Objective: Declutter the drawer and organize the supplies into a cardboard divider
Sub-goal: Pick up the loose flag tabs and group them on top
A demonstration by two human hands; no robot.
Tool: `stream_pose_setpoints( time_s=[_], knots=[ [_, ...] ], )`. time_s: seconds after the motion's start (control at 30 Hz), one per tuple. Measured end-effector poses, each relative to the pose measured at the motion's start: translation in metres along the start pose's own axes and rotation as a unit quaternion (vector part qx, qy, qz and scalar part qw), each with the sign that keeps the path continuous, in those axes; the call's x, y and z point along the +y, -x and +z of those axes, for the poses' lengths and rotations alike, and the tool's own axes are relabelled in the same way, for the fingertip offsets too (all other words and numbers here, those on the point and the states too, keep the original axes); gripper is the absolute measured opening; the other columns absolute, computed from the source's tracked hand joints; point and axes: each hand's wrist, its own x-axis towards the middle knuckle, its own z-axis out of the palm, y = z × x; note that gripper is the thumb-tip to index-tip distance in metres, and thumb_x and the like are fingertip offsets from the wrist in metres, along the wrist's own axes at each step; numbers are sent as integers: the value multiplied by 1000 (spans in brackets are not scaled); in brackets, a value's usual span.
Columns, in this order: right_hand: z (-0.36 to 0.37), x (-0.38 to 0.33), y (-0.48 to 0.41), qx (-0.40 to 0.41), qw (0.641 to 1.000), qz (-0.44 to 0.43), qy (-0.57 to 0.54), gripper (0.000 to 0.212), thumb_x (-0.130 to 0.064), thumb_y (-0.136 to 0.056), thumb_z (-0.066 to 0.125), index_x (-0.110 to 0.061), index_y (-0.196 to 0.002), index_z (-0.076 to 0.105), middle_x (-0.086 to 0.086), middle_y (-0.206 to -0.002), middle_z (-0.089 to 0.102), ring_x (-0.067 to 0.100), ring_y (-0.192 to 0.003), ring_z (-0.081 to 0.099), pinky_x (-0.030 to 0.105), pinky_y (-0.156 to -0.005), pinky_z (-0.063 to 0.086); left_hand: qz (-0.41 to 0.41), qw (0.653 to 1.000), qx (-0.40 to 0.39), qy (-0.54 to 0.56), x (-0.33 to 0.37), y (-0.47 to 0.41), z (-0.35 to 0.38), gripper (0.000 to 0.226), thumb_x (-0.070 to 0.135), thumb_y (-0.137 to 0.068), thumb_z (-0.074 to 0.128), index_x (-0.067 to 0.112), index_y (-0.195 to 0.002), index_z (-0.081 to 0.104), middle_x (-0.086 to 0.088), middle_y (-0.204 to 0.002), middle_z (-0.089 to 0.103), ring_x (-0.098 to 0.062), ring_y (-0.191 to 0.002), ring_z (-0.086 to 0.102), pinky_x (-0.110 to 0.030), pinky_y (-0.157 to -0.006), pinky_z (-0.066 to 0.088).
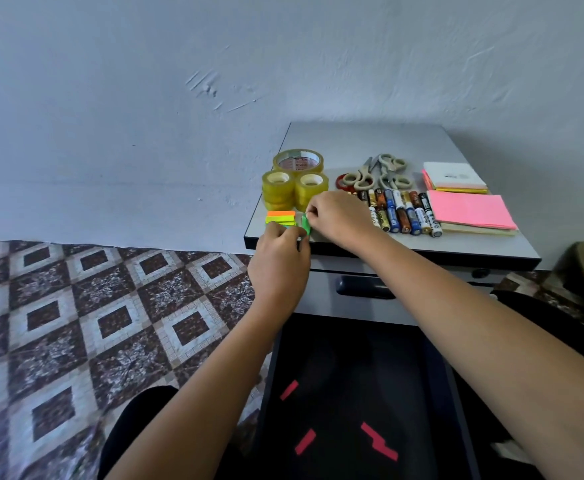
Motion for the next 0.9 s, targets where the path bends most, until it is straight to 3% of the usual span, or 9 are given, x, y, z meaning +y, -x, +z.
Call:
stream_pose_setpoints(
  time_s=[0.17,0.47,0.67,0.73,0.83,0.9],
  knots=[
    [2,0,-4,17,999,-13,35,23,-27,-93,52,-14,-92,70,5,-90,68,25,-82,64,34,-67,53,45,998,32,-21,-3,-1,6,17,21,-87,61,10,-88,73,-11,-91,60,-32,-78,59,-27,-50,31],
    [-18,8,25,87,993,-3,-84,28,-29,-96,50,-13,-100,72,3,-94,72,19,-84,65,26,-70,47,12,1000,7,18,0,1,-1,29,28,-93,51,18,-118,63,-3,-116,59,-23,-101,57,-30,-66,40],
    [-19,27,101,123,969,43,-210,20,-25,-91,57,-15,-93,74,-1,-87,73,15,-79,64,32,-72,51,57,994,35,83,-5,40,-2,22,21,-91,55,14,-109,65,-3,-101,63,-22,-81,60,-28,-61,41],
    [0,38,131,75,968,79,-226,17,-26,-90,58,-19,-92,74,-7,-85,71,11,-81,63,29,-74,50,61,995,-15,83,-13,64,9,19,19,-90,56,12,-106,65,-3,-98,63,-23,-83,60,-28,-64,42],
    [55,63,175,-80,964,150,-202,14,-30,-88,60,-25,-91,72,-5,-90,72,16,-87,66,33,-79,52,14,984,-174,34,-32,95,40,21,22,-91,54,15,-106,65,-5,-103,62,-23,-93,59,-31,-73,43],
    [94,77,204,-172,949,193,-180,14,-29,-86,63,-23,-94,72,1,-97,72,20,-94,67,33,-82,53,-35,956,-291,-8,-50,112,63,22,23,-90,52,17,-108,65,-6,-108,63,-25,-99,60,-31,-77,46]
  ],
)
